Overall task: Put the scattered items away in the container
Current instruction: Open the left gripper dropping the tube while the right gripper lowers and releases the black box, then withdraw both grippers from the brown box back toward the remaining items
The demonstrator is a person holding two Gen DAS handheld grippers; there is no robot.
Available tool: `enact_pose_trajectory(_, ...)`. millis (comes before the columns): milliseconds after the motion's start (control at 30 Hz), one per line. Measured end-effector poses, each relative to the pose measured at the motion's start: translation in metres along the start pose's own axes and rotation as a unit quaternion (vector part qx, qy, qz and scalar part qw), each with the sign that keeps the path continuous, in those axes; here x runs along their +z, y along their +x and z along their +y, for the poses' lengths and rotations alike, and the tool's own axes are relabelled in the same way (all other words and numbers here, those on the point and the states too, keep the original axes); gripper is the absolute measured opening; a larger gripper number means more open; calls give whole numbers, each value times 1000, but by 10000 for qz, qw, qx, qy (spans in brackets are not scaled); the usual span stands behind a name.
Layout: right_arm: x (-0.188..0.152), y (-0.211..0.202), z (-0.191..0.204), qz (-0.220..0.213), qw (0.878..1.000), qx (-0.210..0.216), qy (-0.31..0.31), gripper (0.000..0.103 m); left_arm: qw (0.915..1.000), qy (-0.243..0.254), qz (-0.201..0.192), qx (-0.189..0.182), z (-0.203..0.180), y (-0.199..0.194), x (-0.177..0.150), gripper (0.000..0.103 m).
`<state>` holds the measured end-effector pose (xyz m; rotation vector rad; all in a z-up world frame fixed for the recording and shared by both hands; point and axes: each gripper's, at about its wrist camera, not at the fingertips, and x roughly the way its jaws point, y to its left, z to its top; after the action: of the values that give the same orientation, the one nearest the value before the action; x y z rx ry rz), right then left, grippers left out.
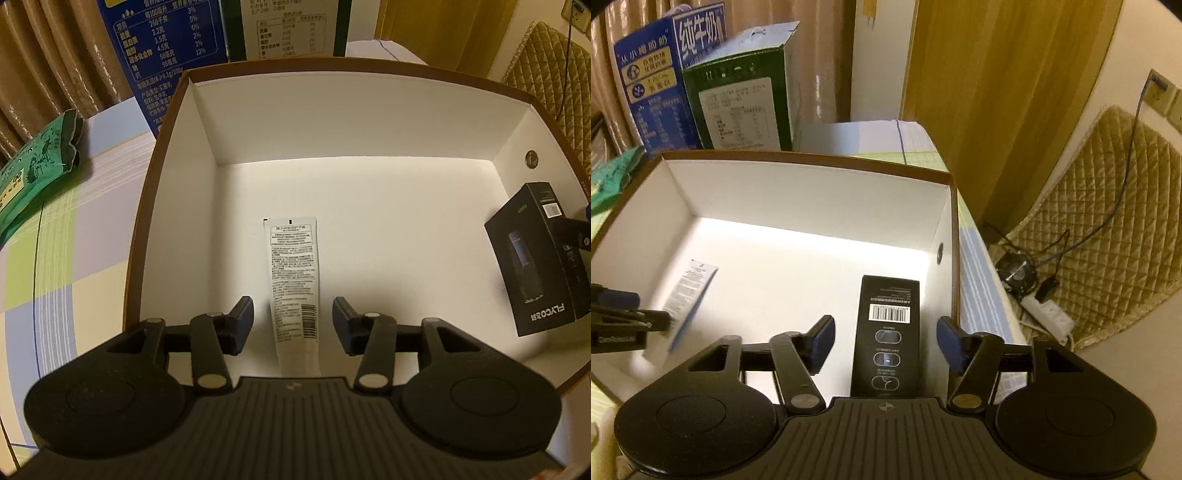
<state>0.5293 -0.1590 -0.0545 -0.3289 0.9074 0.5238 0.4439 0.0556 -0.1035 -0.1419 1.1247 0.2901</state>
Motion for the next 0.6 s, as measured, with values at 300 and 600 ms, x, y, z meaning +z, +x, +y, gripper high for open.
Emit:
enact_pose_trajectory(300,-8,-14,5,-28,9998,157,-68,72,9999,94,-86,-97,-8,-16,-3,58)
enact_pose_trajectory(600,-13,-34,11,-118,9992,353,-129,90,9991,75,-303,-283,-10,-44,-9,70)
